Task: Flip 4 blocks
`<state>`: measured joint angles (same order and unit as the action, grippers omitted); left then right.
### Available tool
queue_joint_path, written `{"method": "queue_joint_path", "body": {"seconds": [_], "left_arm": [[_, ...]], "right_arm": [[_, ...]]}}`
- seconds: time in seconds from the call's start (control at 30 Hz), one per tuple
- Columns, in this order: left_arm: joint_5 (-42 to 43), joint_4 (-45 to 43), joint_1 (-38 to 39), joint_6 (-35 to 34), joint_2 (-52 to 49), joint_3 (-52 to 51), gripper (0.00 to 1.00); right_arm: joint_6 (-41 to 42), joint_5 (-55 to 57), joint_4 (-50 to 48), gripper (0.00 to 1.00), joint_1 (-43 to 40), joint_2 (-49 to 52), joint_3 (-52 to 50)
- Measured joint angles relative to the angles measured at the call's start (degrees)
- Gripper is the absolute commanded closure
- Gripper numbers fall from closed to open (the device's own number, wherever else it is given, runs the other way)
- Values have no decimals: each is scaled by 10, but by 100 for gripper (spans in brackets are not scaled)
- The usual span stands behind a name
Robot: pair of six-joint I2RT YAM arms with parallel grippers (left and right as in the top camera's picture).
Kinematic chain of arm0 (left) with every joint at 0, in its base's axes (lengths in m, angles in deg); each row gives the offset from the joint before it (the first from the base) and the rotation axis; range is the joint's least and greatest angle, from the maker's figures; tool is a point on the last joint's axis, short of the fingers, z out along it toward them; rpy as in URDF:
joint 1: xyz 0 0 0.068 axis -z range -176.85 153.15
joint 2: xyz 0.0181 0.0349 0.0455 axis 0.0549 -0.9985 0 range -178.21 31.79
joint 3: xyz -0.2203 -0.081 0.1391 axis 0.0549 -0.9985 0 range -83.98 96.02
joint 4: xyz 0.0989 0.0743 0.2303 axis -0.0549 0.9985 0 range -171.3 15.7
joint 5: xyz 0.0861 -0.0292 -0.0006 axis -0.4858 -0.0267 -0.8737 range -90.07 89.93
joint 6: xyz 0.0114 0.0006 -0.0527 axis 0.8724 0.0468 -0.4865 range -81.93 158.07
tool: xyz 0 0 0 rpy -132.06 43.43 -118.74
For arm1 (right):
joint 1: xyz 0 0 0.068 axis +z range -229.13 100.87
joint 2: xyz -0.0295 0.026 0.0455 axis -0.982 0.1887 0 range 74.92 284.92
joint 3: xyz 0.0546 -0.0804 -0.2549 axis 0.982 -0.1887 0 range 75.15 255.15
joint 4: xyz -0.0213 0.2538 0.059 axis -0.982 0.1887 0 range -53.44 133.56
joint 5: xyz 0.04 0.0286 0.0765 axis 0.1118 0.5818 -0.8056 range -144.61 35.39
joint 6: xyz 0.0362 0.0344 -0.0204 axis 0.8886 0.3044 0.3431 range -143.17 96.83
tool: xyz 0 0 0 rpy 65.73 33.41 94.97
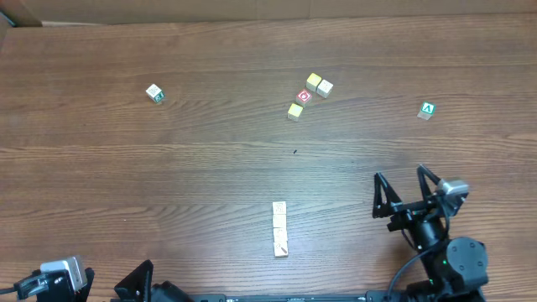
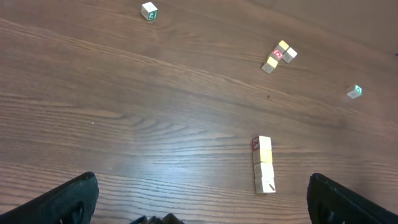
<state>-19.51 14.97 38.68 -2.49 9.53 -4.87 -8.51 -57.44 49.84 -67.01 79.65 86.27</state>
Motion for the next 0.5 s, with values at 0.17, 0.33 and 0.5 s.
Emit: {"method": "queue_joint_path", "body": {"seconds": [0.17, 0.33, 0.5], "left_arm": [[0, 0, 0, 0, 0, 0, 0], [0, 0, 0, 0, 0, 0, 0], [0, 0, 0, 0, 0, 0, 0]], "right_arm": [[0, -12, -54, 0, -9, -36, -69], [-6, -14, -79, 0, -29, -39, -101], [-40, -14, -86, 0, -38, -39, -101]]}}
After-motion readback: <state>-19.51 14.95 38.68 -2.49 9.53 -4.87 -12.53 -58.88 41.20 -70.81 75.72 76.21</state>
